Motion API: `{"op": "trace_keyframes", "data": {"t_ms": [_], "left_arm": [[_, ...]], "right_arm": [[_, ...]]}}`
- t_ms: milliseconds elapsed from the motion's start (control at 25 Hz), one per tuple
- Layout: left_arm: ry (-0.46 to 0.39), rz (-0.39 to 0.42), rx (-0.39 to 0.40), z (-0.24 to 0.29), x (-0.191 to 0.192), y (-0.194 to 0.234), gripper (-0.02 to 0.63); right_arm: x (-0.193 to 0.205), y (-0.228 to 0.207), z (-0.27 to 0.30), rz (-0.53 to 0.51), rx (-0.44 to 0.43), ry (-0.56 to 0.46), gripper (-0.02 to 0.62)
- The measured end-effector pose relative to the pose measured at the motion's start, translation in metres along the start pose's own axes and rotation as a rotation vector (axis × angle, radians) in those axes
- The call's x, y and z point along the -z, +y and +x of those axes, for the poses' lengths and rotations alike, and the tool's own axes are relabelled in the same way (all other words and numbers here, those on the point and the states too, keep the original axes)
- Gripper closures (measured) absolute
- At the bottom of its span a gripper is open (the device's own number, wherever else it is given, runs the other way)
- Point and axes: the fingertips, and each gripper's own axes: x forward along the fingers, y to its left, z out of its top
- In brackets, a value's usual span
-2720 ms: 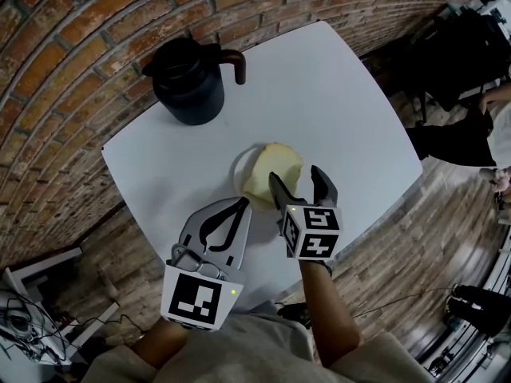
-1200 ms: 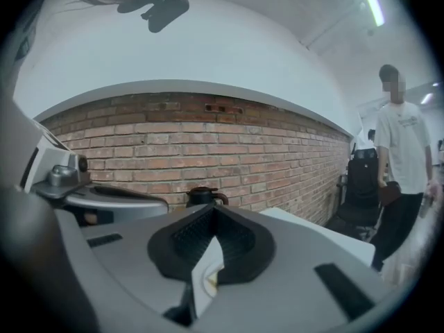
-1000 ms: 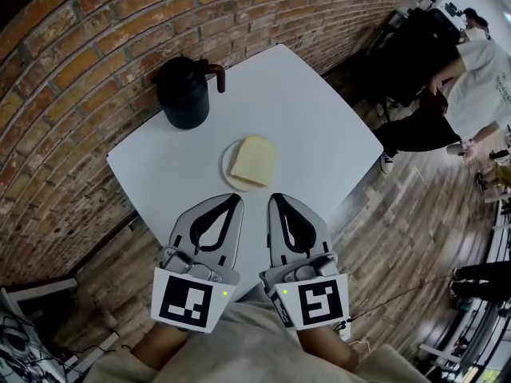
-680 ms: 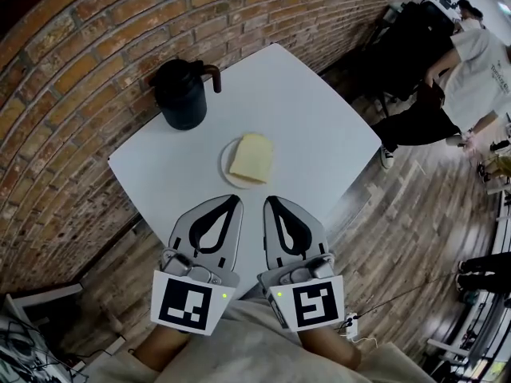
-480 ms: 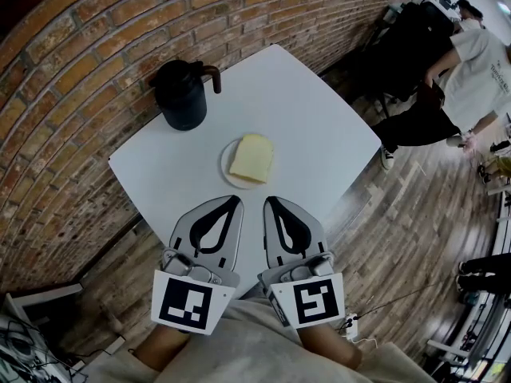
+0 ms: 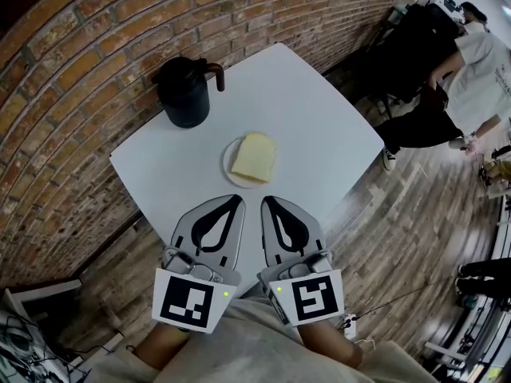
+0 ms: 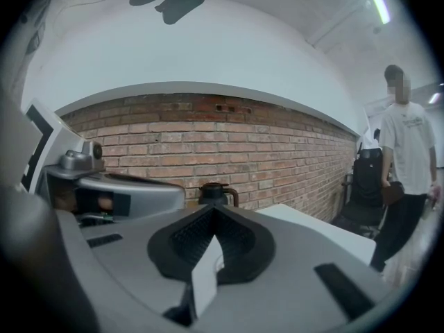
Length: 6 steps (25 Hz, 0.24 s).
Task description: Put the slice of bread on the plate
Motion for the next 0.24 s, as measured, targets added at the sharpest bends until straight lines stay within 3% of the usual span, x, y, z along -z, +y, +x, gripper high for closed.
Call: {"op": "trace_keyframes", "data": {"t_ms": [240], "left_arm": [[0.002,-0.001,0.002,0.0024,0.0022,0.0022,0.595]], "right_arm": [[0.0041,0.0009,0.0046,-0.005,-0.007,0.013,0.589]]}}
